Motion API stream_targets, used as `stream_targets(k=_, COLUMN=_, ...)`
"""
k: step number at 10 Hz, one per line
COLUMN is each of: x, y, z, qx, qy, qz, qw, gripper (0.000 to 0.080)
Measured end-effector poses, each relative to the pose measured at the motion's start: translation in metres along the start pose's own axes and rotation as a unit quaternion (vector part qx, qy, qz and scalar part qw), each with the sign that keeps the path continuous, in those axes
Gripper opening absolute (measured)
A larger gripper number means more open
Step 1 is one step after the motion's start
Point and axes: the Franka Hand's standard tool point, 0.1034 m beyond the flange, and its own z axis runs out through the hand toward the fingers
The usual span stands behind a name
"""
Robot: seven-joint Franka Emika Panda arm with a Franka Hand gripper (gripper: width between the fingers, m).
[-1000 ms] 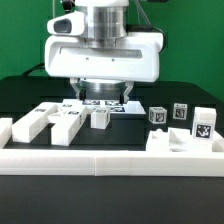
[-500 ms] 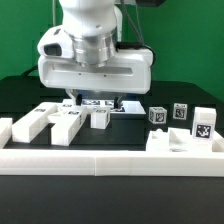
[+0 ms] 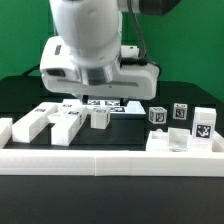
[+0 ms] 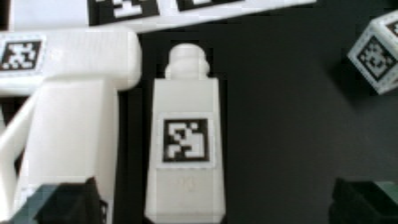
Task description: Assemble chair
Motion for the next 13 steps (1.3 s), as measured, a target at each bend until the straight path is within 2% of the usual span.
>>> stream_targets(k=4, x=0.006, y=-0.008, z=0.003, qx=-0.003, qy=0.009, qz=-0.041, qw=0.999, gripper=0.0649)
stream_targets(k=7, x=0.006, y=-0.007, z=0.003, qx=-0.003, qy=0.01, qz=-0.037, qw=0.999, gripper=0.0649)
stream_targets(k=13, x=0.013, y=-0.003, z=0.018, qx=-0.005, qy=0.019, qz=-0.033, qw=0.999, gripper=0.0649)
